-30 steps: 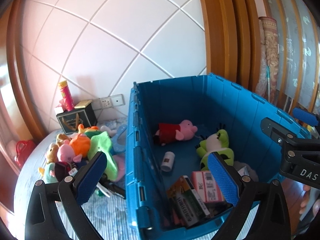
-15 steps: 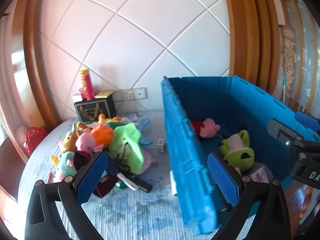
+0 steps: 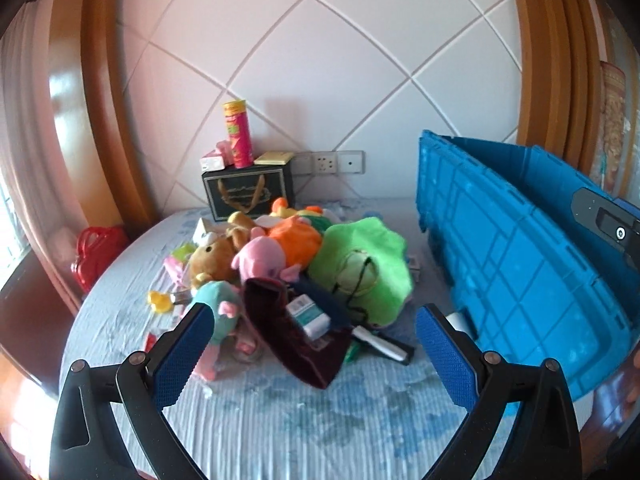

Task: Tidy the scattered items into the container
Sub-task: 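Withdraw both tools from the crate back toward the pile, then grasp the teal-pink pig plush with the left tool while the right grasps a white medicine box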

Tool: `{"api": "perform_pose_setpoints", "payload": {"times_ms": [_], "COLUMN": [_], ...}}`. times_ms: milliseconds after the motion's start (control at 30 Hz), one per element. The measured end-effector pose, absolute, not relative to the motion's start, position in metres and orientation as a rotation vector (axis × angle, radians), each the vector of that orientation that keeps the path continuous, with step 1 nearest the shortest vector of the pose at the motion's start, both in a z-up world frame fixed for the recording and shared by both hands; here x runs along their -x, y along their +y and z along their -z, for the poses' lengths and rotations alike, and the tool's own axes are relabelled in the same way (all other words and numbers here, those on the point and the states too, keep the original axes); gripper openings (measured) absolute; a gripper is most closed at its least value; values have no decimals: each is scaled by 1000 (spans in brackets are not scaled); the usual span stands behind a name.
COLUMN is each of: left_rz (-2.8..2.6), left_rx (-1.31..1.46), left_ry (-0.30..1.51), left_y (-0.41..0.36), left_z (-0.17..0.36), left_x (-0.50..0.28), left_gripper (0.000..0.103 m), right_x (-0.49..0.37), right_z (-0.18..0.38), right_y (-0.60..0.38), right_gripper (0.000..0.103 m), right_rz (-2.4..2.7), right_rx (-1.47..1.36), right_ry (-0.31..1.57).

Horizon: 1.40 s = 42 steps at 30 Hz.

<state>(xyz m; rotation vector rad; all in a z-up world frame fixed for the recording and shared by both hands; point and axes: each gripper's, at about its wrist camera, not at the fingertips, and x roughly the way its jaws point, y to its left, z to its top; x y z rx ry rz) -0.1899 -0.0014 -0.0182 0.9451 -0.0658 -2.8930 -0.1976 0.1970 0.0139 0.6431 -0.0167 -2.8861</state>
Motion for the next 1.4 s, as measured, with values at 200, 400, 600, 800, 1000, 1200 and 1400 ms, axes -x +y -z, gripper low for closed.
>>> {"api": "perform_pose_setpoints", "payload": {"times_ms": [200,400,600,800,1000,1200,1400], "left_rz": [2805,2711,2604,2531,2516,2607,2711], "left_rx": [-1022,-1084,-1150,-1193,-1287,-1355,-1439], "left_ry": [-46,4,-11,4,-16,-60,-67], "left_y": [-78,-123,-142,-163,-182,-199,-208], "left_z": [41,67,90,112,142,157,180], "left_x": [197,206,219,229,246,280,307], "left_gripper": [102,102,102,102,102,102,102], "right_x": [212,229,259,285,299,315,330], "right_z": [15,35,53,86,112,131,160], "right_y": [131,99,85,71,52,28,8], "right_gripper": [103,103,103,103,103,103,103], "right_rz": [2837,2787,2692,2615,2572,2604,2624], "right_rx": [-755,-856,-912,-1004,-1101,-1177,-1265], "right_ry": [-8,68,69,71,105,91,123]}}
